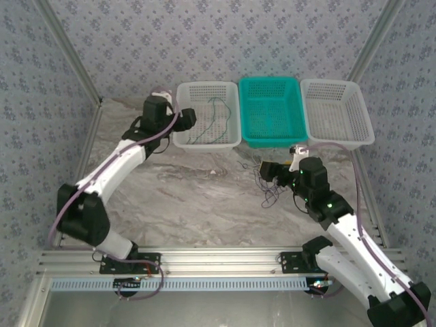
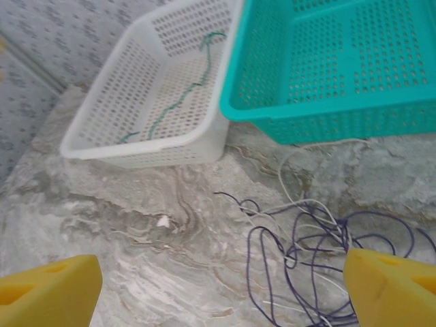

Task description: Untangle the cables

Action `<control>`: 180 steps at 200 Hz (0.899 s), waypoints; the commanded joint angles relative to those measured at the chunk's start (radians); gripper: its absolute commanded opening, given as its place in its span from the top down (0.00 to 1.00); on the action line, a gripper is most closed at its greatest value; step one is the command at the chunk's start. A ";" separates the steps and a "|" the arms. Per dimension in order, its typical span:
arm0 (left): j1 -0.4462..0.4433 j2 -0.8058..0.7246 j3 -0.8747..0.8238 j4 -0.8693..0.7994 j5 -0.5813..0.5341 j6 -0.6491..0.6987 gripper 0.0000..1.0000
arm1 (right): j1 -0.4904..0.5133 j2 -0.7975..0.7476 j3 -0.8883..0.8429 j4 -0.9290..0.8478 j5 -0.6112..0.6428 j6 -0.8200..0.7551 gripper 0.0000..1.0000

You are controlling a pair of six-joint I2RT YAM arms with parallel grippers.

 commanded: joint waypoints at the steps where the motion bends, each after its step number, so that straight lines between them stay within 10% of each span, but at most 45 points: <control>1: -0.061 -0.112 -0.004 -0.047 0.085 -0.029 0.16 | -0.037 0.080 0.030 -0.024 0.008 0.053 0.06; 87: -0.415 -0.294 -0.232 -0.037 0.022 -0.157 0.17 | -0.081 0.536 0.122 0.054 -0.243 0.054 0.21; 149: -0.426 -0.274 -0.297 0.013 0.028 -0.221 0.17 | -0.073 0.645 0.134 0.117 -0.190 0.045 0.88; 180: -0.426 -0.230 -0.304 0.073 0.069 -0.256 0.18 | -0.071 0.574 0.134 0.094 -0.272 0.050 1.00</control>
